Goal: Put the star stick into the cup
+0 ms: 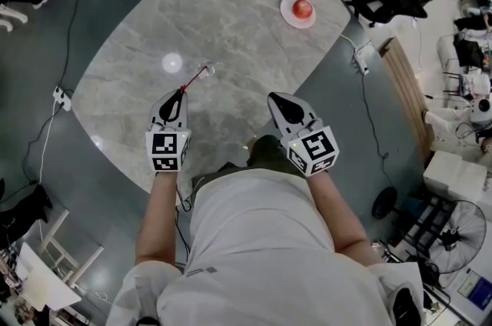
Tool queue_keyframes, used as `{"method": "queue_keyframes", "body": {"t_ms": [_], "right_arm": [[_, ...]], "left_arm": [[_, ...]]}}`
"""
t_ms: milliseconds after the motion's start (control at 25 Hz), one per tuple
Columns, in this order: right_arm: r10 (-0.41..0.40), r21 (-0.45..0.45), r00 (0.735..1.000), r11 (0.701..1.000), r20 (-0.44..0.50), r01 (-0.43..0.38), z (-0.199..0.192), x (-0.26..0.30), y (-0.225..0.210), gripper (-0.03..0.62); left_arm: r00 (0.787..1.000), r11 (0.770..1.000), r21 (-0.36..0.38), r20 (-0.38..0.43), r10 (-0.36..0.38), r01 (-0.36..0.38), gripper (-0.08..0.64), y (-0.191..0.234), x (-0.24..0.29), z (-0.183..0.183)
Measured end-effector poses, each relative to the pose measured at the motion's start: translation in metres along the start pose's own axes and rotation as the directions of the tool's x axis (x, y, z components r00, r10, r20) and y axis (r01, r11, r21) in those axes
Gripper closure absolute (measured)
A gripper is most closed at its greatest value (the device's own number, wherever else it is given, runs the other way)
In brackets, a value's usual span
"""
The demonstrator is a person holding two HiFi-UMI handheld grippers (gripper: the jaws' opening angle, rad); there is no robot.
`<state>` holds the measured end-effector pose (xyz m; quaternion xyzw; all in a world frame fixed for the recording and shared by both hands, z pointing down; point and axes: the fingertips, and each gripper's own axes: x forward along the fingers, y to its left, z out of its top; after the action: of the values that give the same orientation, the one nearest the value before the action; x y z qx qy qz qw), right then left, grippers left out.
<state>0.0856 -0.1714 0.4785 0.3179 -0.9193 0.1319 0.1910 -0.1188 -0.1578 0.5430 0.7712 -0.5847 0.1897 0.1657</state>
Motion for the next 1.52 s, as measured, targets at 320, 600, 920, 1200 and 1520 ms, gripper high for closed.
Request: {"method": "queue_keyframes", "body": {"t_ms": [320, 600, 920, 1200, 1520], "right_arm": [[0.01, -0.007, 1.0, 1.0, 0.008, -0.01, 0.003, -0.003, 0.005, 0.581], [0.049, -0.021, 0.999, 0.999, 0.021, -0.049, 0.01, 0.003, 0.013, 0.581], [0.137, -0.05, 0.989, 0.99, 0.048, -0.135, 0.027, 0.019, 0.034, 0.581], [0.242, -0.092, 0.967, 0.968, 0.074, -0.235, 0.047, 0.041, 0.056, 0.581], [0.373, -0.15, 0.924, 0.921, 0.082, -0.359, 0.077, 0.064, 0.091, 0.581]], "left_arm": [[1.0, 1.0, 0.012, -0.008, 0.01, -0.01, 0.52, -0.001, -0.008, -0.001], [0.999, 0.999, -0.01, 0.011, 0.04, -0.039, 0.514, 0.003, -0.023, 0.008], [0.995, 0.996, -0.011, 0.051, 0.09, -0.09, 0.514, 0.007, -0.059, 0.027], [0.979, 0.985, -0.037, 0.113, 0.171, -0.168, 0.531, 0.02, -0.093, 0.046], [0.943, 0.959, -0.086, 0.178, 0.28, -0.269, 0.557, 0.04, -0.142, 0.065]]}}
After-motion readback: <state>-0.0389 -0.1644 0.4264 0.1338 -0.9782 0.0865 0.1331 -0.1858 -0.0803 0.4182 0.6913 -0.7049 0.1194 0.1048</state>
